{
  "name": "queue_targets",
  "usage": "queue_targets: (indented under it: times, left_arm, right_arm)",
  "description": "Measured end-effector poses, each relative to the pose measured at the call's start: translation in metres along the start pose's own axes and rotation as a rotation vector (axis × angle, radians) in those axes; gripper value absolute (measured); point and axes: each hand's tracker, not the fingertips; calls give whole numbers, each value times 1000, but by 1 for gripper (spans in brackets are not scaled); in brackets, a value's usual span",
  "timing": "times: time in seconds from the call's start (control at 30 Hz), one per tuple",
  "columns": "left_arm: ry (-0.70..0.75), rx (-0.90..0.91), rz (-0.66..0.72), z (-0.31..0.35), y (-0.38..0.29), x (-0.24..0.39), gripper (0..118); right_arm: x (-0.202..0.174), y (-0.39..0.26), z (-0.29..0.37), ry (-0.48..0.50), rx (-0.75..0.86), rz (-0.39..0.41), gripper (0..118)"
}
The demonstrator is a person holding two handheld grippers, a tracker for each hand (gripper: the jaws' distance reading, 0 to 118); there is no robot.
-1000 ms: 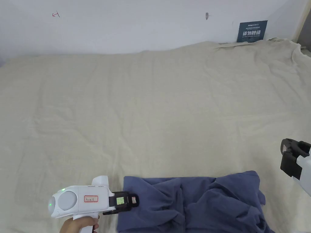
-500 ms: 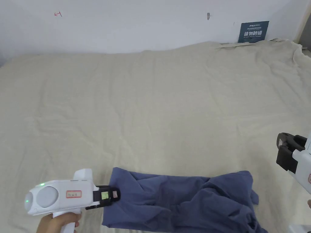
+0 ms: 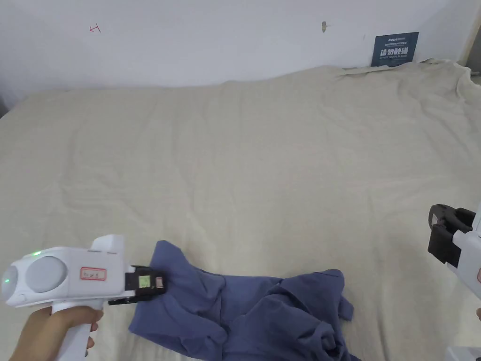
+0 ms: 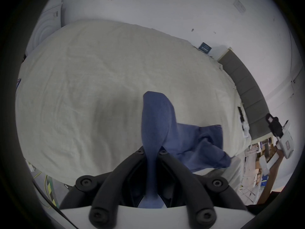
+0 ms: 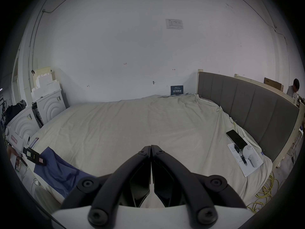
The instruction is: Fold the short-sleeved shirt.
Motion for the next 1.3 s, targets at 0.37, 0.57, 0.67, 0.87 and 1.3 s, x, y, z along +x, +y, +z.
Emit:
queue_targets:
  times: [0.37, 0.57, 0.67, 0.87, 1.3]
  left_arm:
    - [-146, -164, -203, -98, -2, 143, 6]
    - [-167, -235, -213, -144, -26, 187, 6]
    - [-165, -258, -184, -163, -35, 197, 6]
    - [-110, -261, -196, -189, -51, 211, 6]
    - [-159, -178, -141, -164, -46, 216, 107]
  right_arm:
    - [14, -3, 9, -22, 13, -12, 0]
    - [22, -7, 11, -42, 8, -19, 0]
    - [25, -9, 12, -49, 6, -25, 0]
    - [26, -10, 14, -56, 3, -27, 0]
    - [21, -6, 19, -53, 5, -14, 0]
